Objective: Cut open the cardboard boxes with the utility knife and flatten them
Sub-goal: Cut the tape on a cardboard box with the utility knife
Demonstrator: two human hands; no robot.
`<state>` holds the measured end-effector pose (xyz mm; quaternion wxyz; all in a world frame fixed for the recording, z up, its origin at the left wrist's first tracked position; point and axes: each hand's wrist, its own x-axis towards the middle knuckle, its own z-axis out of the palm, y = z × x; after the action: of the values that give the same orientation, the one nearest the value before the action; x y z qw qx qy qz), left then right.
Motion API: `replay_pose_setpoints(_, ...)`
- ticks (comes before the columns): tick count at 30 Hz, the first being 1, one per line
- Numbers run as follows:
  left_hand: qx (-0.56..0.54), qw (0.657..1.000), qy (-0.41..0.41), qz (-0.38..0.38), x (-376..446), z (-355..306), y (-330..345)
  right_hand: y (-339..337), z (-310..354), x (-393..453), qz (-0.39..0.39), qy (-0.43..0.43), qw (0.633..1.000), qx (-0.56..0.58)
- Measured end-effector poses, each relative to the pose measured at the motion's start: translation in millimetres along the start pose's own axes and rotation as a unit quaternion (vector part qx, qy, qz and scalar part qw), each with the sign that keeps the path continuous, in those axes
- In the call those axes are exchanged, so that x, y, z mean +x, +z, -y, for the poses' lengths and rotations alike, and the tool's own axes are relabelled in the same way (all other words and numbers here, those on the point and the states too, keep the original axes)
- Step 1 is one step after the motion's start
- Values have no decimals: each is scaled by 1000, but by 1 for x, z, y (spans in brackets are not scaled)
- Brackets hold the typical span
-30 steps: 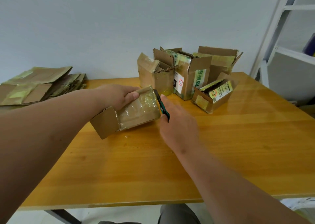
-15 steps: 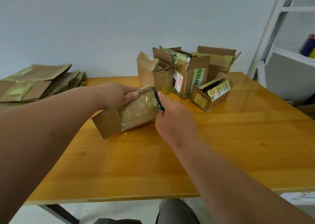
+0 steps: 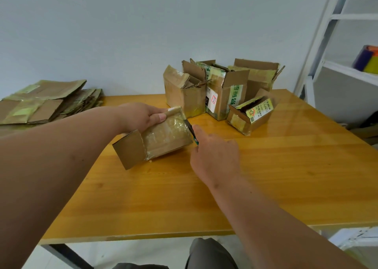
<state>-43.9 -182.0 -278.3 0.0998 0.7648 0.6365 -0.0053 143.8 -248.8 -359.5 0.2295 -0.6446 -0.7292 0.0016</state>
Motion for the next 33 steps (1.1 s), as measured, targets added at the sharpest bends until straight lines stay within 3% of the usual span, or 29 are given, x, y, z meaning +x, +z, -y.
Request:
replay_pose_setpoints(27, 35, 999, -16, 12, -12, -9, 4, -9, -18, -31, 58, -16, 998, -23)
replay_pose_setpoints(33, 10, 1000, 1, -5, -15, 0, 8, -16, -30, -29, 55, 39, 991, 118)
